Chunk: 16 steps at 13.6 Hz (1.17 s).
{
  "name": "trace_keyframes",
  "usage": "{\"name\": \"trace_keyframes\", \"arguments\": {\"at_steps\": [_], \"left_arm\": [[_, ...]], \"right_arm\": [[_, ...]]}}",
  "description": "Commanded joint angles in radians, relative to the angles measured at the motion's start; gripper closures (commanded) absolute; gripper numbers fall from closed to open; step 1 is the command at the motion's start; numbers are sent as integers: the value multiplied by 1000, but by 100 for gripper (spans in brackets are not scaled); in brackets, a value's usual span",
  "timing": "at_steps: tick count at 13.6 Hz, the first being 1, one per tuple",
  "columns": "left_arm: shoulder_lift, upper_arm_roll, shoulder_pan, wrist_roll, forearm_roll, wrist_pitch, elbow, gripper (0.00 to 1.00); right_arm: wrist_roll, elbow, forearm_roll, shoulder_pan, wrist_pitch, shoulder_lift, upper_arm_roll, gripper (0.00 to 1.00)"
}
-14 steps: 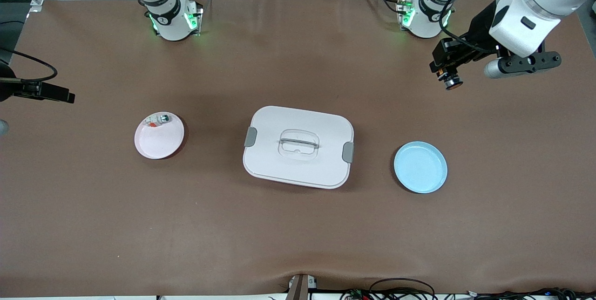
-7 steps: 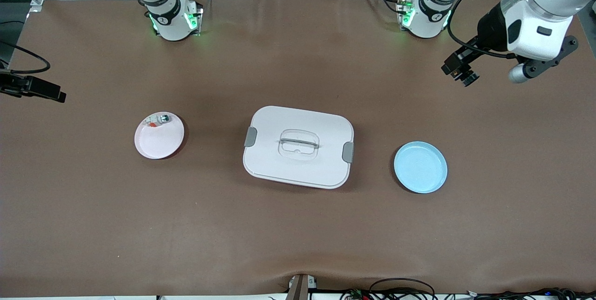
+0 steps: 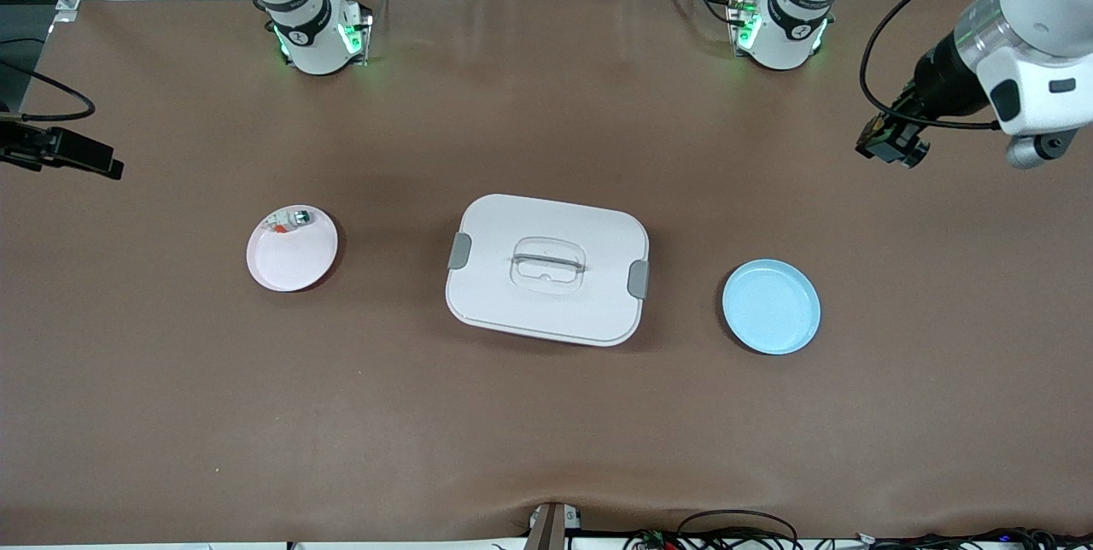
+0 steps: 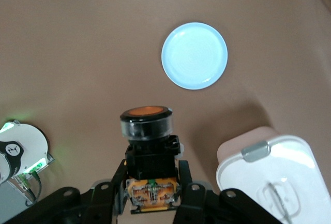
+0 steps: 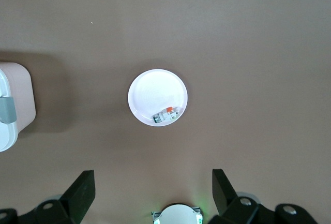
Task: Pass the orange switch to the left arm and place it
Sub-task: 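Carry the switch with the left gripper over the light-blue plate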
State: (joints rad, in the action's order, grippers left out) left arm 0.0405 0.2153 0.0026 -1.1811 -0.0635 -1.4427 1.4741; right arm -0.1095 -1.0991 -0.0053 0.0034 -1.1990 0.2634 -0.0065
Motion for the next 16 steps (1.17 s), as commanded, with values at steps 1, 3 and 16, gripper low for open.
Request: {"name": "trace_keyframes", "arguments": {"at_steps": [1,3,16], "left_arm": [[24,4,14,-63,19,-34,2,100],[57,4,14,-119,19,-82,2,100],[171,6,11,-370,79,-327,117,100]], "right_arm": [[8,-38,-15,-2,-10,-32,5,0],[11,-44,4,-6,-16,-36,2,0],[11,-336,19,3,-218,-223,0,0]]}}
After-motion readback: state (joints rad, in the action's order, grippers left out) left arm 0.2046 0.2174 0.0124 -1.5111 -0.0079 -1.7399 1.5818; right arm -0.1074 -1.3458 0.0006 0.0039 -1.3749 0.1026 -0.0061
